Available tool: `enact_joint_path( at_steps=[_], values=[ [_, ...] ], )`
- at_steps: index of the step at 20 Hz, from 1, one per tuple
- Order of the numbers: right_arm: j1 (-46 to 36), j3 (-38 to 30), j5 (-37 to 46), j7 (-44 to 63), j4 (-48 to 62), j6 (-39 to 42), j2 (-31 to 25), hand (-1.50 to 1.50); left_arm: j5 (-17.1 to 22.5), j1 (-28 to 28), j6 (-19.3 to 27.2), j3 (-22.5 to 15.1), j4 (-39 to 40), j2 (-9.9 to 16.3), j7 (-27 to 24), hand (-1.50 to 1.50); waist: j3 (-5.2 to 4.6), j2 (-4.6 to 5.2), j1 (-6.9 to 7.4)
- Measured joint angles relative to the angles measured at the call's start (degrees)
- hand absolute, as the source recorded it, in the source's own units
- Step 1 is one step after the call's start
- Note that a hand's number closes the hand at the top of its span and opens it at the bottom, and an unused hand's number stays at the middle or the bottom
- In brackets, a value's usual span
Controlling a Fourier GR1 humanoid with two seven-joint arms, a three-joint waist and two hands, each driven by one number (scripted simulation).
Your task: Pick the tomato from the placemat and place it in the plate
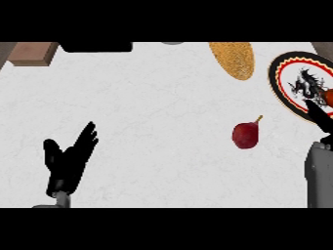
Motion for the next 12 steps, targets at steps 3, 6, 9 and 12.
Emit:
enact_joint_path(
  at_steps=[3,6,9,12],
  values=[
    [3.8,2.9,-1.7,-1.5,-1.7,0.6,2.0,-1.50,0.2,-0.4,-0.5,0.4,-0.5,0.2,1.2,0.00,-0.07,0.05,0.09],
    [7.0,7.4,-1.0,1.3,-3.5,0.0,3.1,-1.50,-0.9,0.9,0.3,-0.7,-1.9,-0.7,1.4,0.00,-0.11,0.05,0.15],
    [11.3,13.0,-1.2,3.9,-5.9,-1.3,3.8,-1.50,-0.6,0.2,-0.5,0.3,-1.0,-0.1,1.1,0.00,-0.14,0.05,0.14],
    [13.3,16.7,1.0,7.9,-7.9,-2.4,4.1,-1.50,-1.3,0.4,-0.2,-0.1,-1.4,-0.9,1.5,0.00,-0.13,0.07,0.16]
  ],
)
